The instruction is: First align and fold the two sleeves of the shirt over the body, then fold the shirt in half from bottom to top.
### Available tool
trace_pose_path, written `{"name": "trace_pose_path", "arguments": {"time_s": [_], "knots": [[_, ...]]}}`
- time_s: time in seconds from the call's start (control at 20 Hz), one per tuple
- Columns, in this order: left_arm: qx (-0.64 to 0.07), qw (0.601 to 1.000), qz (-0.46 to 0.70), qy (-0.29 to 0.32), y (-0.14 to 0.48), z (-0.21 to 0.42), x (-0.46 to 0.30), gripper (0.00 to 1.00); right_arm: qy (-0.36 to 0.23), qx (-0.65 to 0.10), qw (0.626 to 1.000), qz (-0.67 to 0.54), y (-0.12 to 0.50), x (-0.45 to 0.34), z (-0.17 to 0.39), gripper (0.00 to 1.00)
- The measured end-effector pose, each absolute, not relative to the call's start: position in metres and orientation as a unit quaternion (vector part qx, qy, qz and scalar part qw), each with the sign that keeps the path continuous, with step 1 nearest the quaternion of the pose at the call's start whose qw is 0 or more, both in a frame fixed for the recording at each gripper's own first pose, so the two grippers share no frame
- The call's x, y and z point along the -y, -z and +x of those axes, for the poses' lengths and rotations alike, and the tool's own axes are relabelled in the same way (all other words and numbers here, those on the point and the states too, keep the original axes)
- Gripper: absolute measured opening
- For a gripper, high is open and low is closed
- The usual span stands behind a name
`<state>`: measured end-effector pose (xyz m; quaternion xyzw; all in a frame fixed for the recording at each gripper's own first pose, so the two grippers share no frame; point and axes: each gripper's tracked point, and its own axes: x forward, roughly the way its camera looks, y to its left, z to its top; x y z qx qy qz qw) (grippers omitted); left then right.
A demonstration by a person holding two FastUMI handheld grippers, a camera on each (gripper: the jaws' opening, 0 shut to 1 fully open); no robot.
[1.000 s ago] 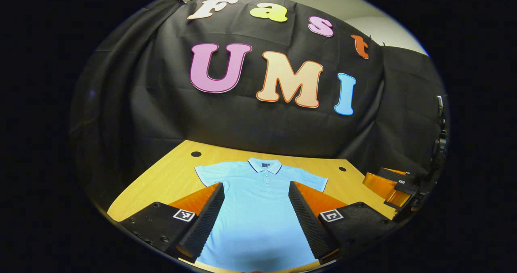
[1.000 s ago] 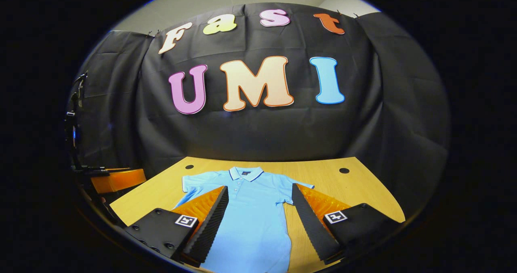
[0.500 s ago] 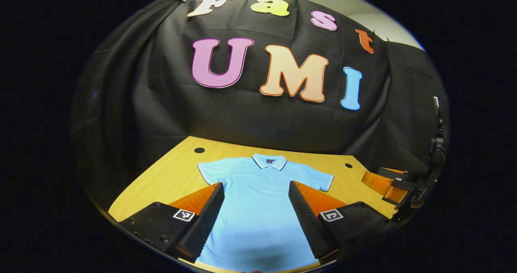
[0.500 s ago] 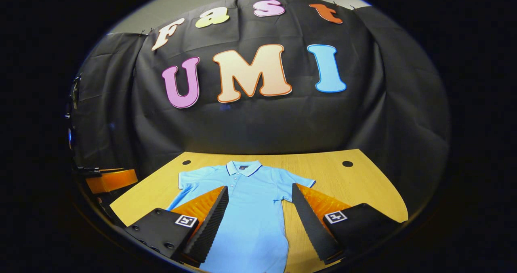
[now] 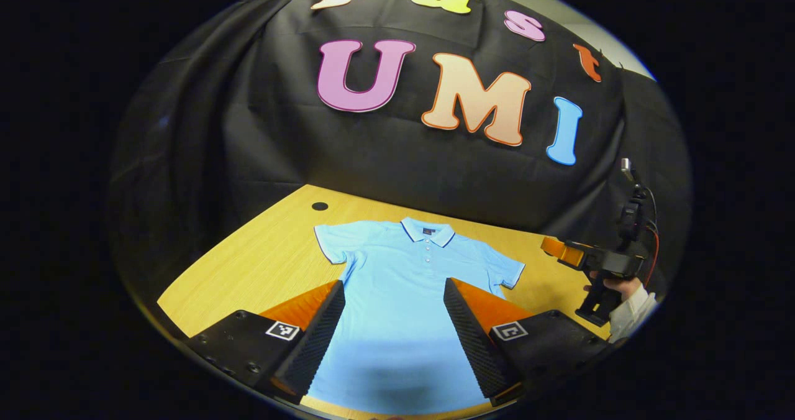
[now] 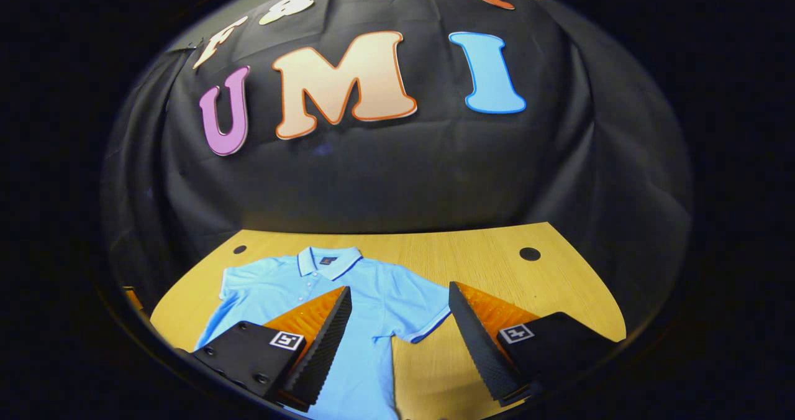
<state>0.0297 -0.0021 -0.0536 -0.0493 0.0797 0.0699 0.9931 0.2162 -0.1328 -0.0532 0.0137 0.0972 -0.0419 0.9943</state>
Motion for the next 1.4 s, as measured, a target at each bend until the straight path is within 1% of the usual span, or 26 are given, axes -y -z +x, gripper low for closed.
{"name": "trace_pose_path", "arguments": {"time_s": [0.15,0.2,0.35,0.4,0.45,0.5,0.55,0.6,0.65,0.7,0.75,0.8,0.85,0.9,0.95,1.0,1.05,1.1,1.2,1.25,1.3,1.4], "knots": [[-0.089,0.991,-0.061,-0.081,0.06,0.03,0.002,0.96,0.045,-0.12,0.992,0.011,0.083,0.145,0.26,0.94],[-0.088,0.99,-0.062,-0.085,0.061,0.03,0.003,0.96,0.047,-0.132,0.99,0.013,0.097,0.149,0.277,0.98],[-0.099,0.989,-0.059,-0.092,0.069,0.025,0.004,0.96,0.056,-0.168,0.984,0.023,0.137,0.165,0.313,0.98],[-0.104,0.989,-0.057,-0.093,0.072,0.024,0.004,0.96,0.062,-0.177,0.982,0.029,0.149,0.171,0.321,0.94],[-0.109,0.988,-0.055,-0.096,0.075,0.024,0.003,0.96,0.07,-0.183,0.98,0.032,0.158,0.178,0.33,0.94],[-0.116,0.987,-0.054,-0.1,0.08,0.023,0.001,0.96,0.078,-0.193,0.977,0.033,0.168,0.185,0.333,0.98],[-0.119,0.986,-0.055,-0.103,0.081,0.023,0.0,0.96,0.082,-0.203,0.975,0.037,0.178,0.191,0.335,0.98],[-0.118,0.986,-0.058,-0.103,0.08,0.026,0.001,0.96,0.084,-0.215,0.972,0.045,0.185,0.195,0.334,0.94],[-0.117,0.986,-0.059,-0.102,0.078,0.027,0.003,0.96,0.082,-0.21,0.973,0.047,0.183,0.196,0.335,0.98],[-0.117,0.986,-0.059,-0.102,0.079,0.03,0.002,0.96,0.081,-0.204,0.974,0.046,0.181,0.199,0.34,0.94],[-0.117,0.986,-0.059,-0.101,0.078,0.032,0.003,0.96,0.079,-0.213,0.973,0.048,0.183,0.2,0.337,0.93],[-0.116,0.986,-0.059,-0.1,0.078,0.035,0.004,0.96,0.075,-0.212,0.973,0.049,0.181,0.199,0.337,0.97],[-0.115,0.987,-0.059,-0.097,0.076,0.038,0.006,0.96,0.076,-0.214,0.973,0.048,0.182,0.201,0.34,0.94],[-0.114,0.987,-0.059,-0.094,0.075,0.04,0.008,0.96,0.077,-0.215,0.973,0.041,0.184,0.203,0.338,0.95],[-0.113,0.988,-0.057,-0.092,0.074,0.041,0.01,0.96,0.08,-0.215,0.973,0.027,0.185,0.207,0.337,0.91],[-0.114,0.988,-0.056,-0.09,0.073,0.043,0.012,0.96,0.079,-0.215,0.973,0.016,0.186,0.21,0.337,0.73],[-0.114,0.988,-0.056,-0.089,0.074,0.044,0.013,0.96,0.079,-0.214,0.973,0.007,0.186,0.21,0.337,0.65],[-0.115,0.988,-0.058,-0.087,0.075,0.044,0.015,0.96,0.076,-0.216,0.973,0.006,0.187,0.211,0.337,0.44],[-0.117,0.987,-0.063,-0.086,0.077,0.045,0.018,0.96,0.07,-0.218,0.974,0.01,0.187,0.206,0.335,0.31],[-0.118,0.987,-0.065,-0.085,0.078,0.046,0.019,0.96,0.067,-0.217,0.974,0.009,0.186,0.203,0.335,0.2],[-0.119,0.987,-0.067,-0.086,0.078,0.045,0.02,0.96,0.062,-0.218,0.974,0.005,0.187,0.201,0.334,0.15],[-0.115,0.987,-0.067,-0.088,0.075,0.043,0.019,0.96,0.064,-0.217,0.974,-0.013,0.185,0.201,0.333,0.1]]}}
